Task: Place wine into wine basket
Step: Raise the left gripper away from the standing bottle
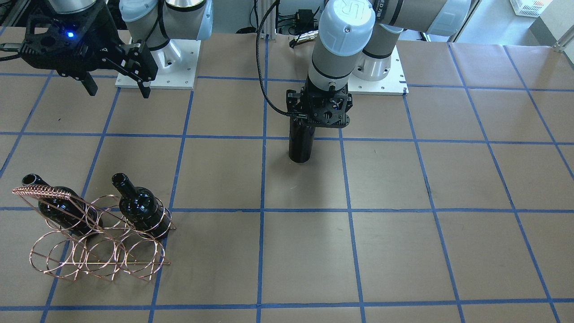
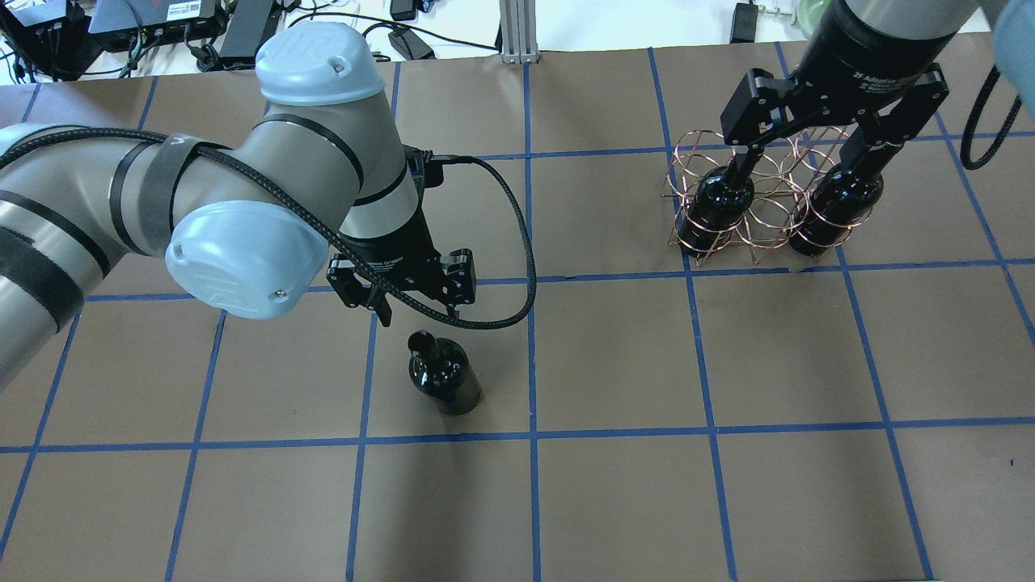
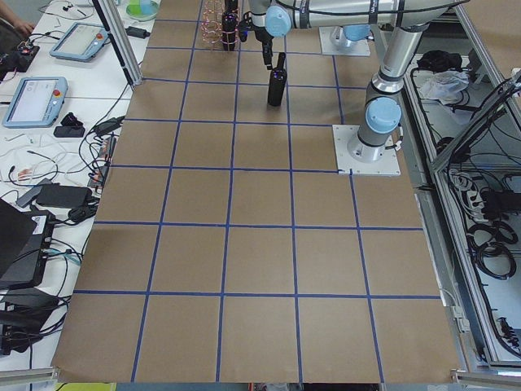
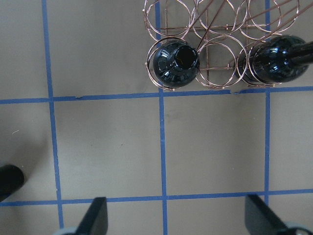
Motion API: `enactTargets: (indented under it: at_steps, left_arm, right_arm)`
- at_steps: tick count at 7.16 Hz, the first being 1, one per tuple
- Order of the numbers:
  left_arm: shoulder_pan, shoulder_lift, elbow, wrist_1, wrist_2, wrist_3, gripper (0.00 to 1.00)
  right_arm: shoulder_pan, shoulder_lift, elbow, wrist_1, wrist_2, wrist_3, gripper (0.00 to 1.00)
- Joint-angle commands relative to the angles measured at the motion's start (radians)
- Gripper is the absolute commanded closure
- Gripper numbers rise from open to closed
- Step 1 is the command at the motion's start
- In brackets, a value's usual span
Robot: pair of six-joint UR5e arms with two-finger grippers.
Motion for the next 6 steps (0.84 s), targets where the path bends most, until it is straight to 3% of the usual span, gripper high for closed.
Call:
enactTargets:
  at_steps: [1, 3, 4, 5, 6]
  left_arm:
    - [0.010, 0.006, 0.118, -0.165, 0.002, 0.001, 0.00]
    - [0.080, 0.005, 0.296, -0.220, 0.055, 0.039, 0.00]
    - [0.165, 0.009, 0.338, -0.246, 0.060, 0.078, 0.00]
    - [0.225, 0.016, 0.372, -0.250, 0.059, 0.176, 0.00]
    - [0.266, 0.019, 0.393, -0.246, 0.068, 0.250, 0.00]
  right_arm:
    - [-0.001, -0.002, 0.000, -0.002, 0.011, 0.008, 0.00]
    - [-0.001, -0.045, -0.022, -0.001, 0.011, 0.004, 0.00]
    - [-0.001, -0.051, -0.022, 0.006, 0.017, 0.002, 0.00]
    - [0.006, -0.051, -0.019, 0.006, 0.096, 0.002, 0.00]
    - [0.021, -0.053, -0.020, 0.000, 0.097, 0.013, 0.00]
